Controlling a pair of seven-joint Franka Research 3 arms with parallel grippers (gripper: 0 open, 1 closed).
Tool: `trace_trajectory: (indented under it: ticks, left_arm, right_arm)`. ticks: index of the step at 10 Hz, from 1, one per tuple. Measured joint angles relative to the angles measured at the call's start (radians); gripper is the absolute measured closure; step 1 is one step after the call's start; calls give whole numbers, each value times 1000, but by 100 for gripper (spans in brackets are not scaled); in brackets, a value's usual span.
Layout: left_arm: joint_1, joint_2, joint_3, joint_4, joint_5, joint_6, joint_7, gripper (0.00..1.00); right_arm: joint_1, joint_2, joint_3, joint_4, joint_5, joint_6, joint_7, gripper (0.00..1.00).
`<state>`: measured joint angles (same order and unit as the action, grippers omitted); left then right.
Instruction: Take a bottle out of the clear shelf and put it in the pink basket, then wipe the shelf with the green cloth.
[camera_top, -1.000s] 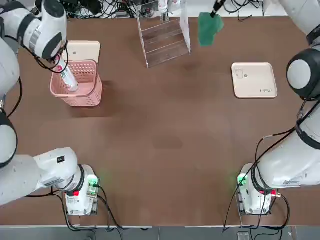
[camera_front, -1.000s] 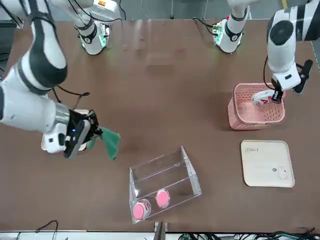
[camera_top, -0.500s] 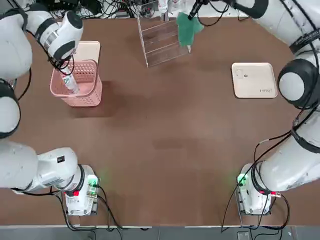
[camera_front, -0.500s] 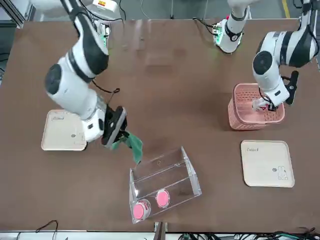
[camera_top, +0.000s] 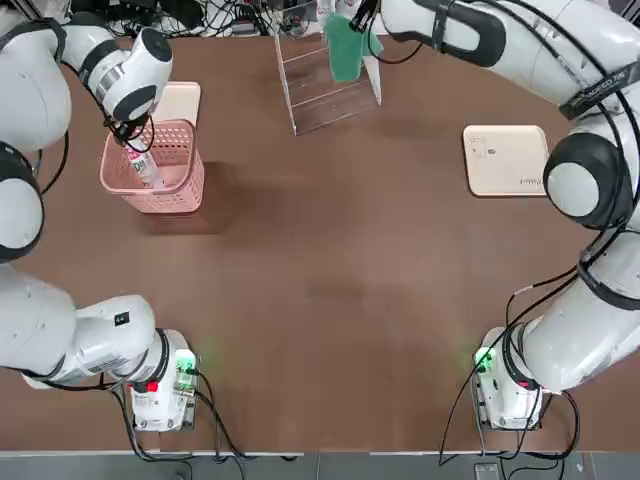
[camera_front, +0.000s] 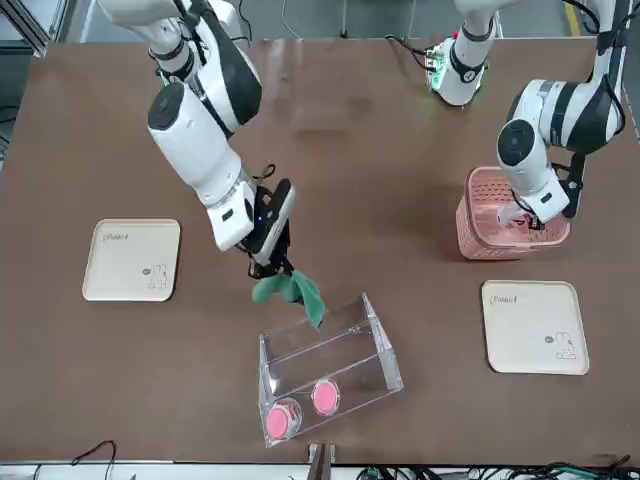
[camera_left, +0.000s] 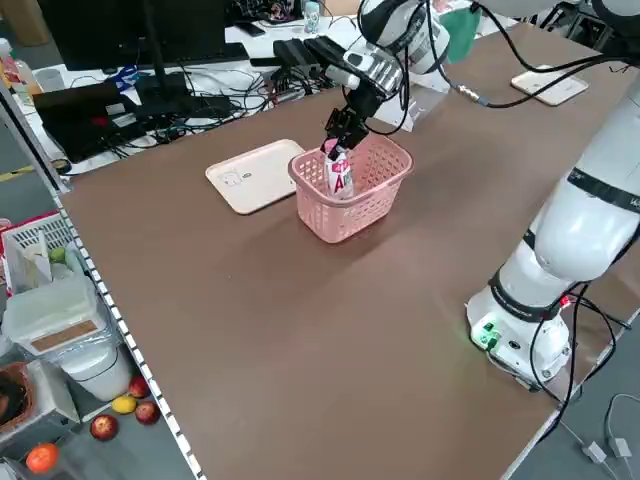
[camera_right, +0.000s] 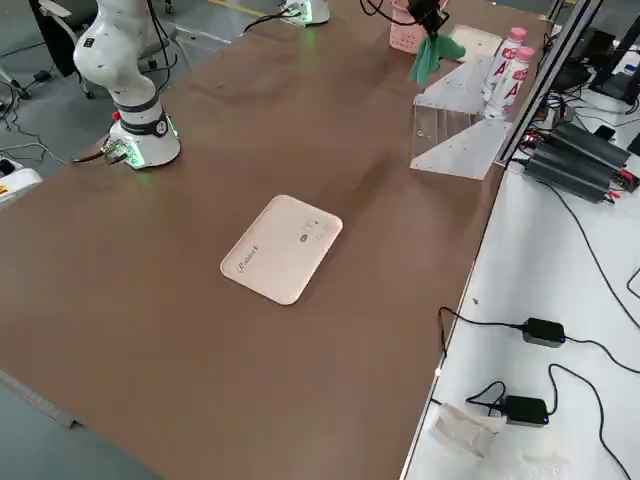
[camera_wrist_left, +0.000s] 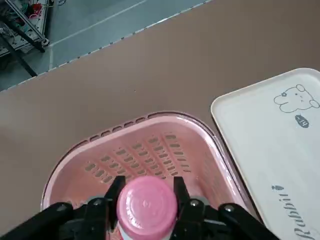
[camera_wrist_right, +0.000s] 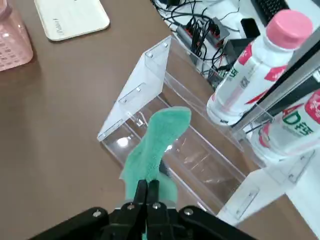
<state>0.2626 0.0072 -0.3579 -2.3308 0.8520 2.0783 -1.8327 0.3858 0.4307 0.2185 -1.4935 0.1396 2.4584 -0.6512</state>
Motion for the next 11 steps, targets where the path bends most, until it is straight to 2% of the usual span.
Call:
trace_trajectory:
  ticks: [2, 4, 6, 8, 11]
  left_arm:
    - [-4, 11, -2, 0, 19, 0, -53, 56]
    - [-4, 22, -2, 0, 61, -4, -142, 56]
    - [-4, 42, -2, 0, 97, -27, -234, 56]
    - [-4, 56, -5, 0, 118, -52, -298, 56]
    - [-5, 61, -18, 0, 118, -71, -334, 55]
  right_arm:
    - [53, 53, -53, -7, -23, 104, 0, 97]
    - [94, 89, -100, 7, -59, 148, 0, 97]
    - [99, 105, -108, 42, -107, 158, 1, 97]
    - [107, 130, -120, 47, -133, 218, 1, 97]
    - [163, 202, -183, 64, -140, 314, 1, 97]
